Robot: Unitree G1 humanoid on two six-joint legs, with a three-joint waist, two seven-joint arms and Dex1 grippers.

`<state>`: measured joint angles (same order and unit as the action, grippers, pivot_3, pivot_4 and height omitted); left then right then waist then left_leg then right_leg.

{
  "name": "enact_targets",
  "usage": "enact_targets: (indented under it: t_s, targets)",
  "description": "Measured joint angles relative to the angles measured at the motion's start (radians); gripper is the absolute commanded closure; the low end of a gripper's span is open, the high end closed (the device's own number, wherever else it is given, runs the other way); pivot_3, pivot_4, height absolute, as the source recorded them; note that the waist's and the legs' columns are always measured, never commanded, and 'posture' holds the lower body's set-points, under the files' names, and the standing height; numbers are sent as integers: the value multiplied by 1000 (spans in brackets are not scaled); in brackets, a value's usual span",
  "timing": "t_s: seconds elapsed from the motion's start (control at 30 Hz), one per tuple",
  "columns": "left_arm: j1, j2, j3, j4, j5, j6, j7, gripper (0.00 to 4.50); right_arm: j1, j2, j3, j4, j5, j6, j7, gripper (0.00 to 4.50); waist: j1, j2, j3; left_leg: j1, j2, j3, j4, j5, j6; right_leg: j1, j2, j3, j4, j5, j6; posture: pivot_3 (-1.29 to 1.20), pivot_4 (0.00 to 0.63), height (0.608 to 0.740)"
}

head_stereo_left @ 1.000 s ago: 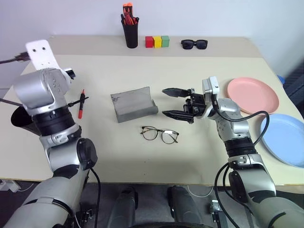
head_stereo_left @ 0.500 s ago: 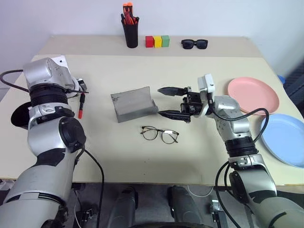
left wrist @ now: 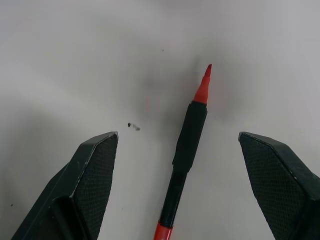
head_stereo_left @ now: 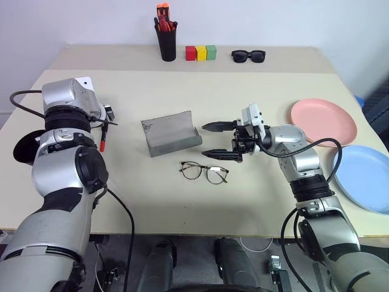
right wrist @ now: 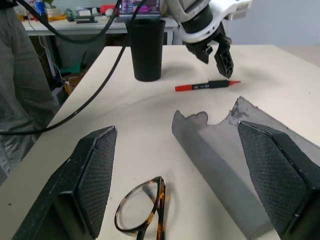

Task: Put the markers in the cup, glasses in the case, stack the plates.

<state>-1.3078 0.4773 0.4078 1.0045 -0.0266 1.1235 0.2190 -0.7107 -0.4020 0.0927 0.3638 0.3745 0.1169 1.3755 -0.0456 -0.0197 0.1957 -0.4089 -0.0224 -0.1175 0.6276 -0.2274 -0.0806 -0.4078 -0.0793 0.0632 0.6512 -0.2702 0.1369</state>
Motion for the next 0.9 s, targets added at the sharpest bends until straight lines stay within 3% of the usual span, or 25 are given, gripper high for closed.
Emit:
enact_targets:
  t_s: [0.47,0.6,0.77,0.9]
  targets:
    - [0,35,-35,167,-14,-89,-52,538,0,6,-1,55,-9,-35,-12,578,-2,0,0,0,0,0,0,0,0,0,0,0,0,0,0,0,150,740]
    - [-3,46,-19,189,-41,-92,-41,1847,0,6,-2,55,-8,-35,-14,578,-1,0,0,0,0,0,0,0,0,0,0,0,0,0,0,0,150,740]
    - [-4,44,-16,194,-62,-91,-25,4486,0,4,-2,54,-8,-35,-16,578,-3,0,0,0,0,0,0,0,0,0,0,0,1,0,0,0,150,740]
    - [-4,44,-17,194,-71,-91,-18,4486,0,4,-3,53,-8,-35,-18,578,-4,0,0,0,0,0,1,0,0,0,0,0,2,0,0,0,150,740]
